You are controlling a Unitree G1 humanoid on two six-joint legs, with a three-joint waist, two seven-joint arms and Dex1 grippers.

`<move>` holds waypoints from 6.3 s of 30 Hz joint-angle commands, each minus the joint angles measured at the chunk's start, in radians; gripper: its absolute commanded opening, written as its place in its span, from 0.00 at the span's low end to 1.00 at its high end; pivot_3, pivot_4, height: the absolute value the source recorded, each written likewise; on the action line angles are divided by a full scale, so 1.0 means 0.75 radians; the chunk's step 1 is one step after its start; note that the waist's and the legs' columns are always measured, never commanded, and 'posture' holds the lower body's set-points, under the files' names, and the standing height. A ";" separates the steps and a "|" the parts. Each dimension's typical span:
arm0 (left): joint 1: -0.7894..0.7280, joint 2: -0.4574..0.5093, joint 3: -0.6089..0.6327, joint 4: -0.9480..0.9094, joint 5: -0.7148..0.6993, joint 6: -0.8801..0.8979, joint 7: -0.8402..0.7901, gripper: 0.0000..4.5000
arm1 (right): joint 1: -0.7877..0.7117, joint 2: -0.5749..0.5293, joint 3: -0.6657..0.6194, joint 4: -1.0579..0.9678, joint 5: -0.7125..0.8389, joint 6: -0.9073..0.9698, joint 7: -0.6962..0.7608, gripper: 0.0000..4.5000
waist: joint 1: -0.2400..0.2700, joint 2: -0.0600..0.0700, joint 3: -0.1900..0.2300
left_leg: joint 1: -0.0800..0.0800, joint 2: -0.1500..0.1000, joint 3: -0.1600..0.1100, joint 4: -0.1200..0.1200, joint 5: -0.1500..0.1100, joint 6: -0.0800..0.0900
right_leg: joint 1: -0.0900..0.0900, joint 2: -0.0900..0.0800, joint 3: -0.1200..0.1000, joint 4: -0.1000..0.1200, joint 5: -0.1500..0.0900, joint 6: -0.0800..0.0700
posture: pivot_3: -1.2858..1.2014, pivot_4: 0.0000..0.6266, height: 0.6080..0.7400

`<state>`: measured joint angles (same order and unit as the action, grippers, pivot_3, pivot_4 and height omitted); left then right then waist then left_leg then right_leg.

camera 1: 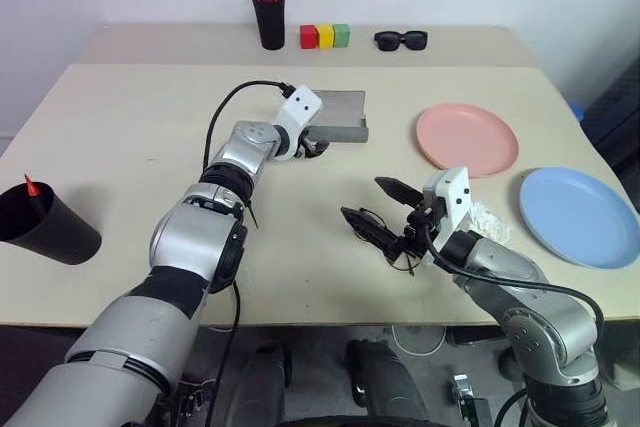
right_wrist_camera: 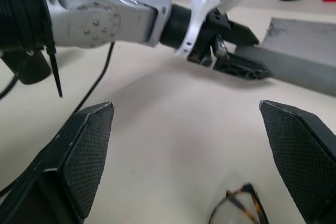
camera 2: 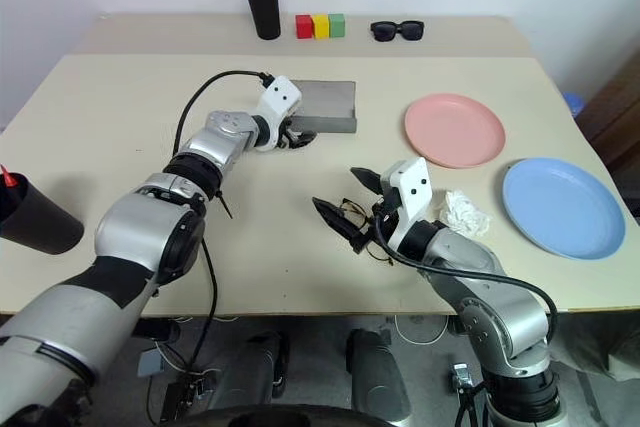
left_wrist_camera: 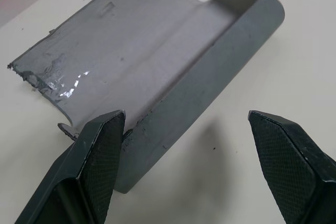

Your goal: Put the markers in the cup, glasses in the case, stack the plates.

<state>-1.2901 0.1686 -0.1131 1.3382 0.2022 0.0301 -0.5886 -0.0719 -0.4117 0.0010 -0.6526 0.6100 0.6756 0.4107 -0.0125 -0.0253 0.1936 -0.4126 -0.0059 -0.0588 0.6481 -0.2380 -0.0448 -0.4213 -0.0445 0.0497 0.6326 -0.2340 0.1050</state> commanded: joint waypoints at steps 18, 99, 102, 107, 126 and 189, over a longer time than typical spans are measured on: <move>0.050 0.015 0.069 -0.025 -0.058 0.070 -0.354 0.00 | -0.001 -0.005 -0.005 -0.069 0.013 -0.025 -0.012 1.00 | -0.004 0.001 0.000 | 0.004 0.000 -0.001 0.000 0.000 0.000 | 0.006 0.000 0.000 0.000 0.000 0.000 | 0.52 0.24 1.00; 0.038 0.027 0.398 -0.056 -0.322 0.155 -0.197 0.13 | 0.004 0.059 0.053 -0.016 -0.028 -0.054 0.003 1.00 | -0.004 0.001 -0.001 | 0.006 -0.001 -0.002 0.001 0.000 0.000 | 0.007 0.000 0.000 0.001 0.000 0.000 | 0.52 0.24 1.00; 0.034 0.028 0.414 -0.057 -0.343 0.170 -0.172 0.41 | -0.007 0.061 0.059 -0.003 -0.030 -0.055 0.014 1.00 | -0.003 0.001 -0.001 | 0.006 -0.001 -0.002 0.001 0.000 0.000 | 0.007 0.000 0.000 0.001 0.000 0.000 | 0.52 0.24 1.00; 0.005 -0.009 0.447 -0.047 -0.374 0.208 -0.077 0.94 | -0.015 0.062 0.064 0.005 -0.033 -0.058 0.023 1.00 | 0.000 0.001 -0.001 | 0.006 -0.001 -0.002 0.001 0.000 0.000 | 0.007 0.000 0.000 0.001 0.000 0.001 | 0.52 0.24 1.00; 0.013 -0.149 0.388 -0.007 -0.300 0.213 0.143 0.33 | 0.028 0.065 0.045 -0.037 -0.050 -0.066 -0.038 1.00 | -0.001 0.001 -0.001 | 0.007 -0.001 -0.002 0.001 0.000 0.000 | 0.008 -0.001 0.000 0.002 0.000 0.001 | 0.52 0.24 1.00; 1.059 0.607 0.018 -1.753 -0.588 0.368 -0.974 0.86 | -0.142 -0.467 -0.104 -0.011 -0.080 0.380 0.179 1.00 | -0.005 0.004 -0.001 | 0.008 0.004 0.000 0.001 0.000 0.001 | 0.008 0.000 0.001 0.001 -0.001 -0.001 | 0.52 0.24 1.00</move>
<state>-0.5205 0.6120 -0.0932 0.1269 -0.2139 0.2858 -1.3260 -0.1585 -0.7507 -0.0798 -0.6173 0.5352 0.9390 0.5403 -0.0162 -0.0221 0.1928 -0.4068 -0.0032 -0.0590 0.6490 -0.2382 -0.0444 -0.4150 -0.0450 0.0504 0.6336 -0.2346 0.1040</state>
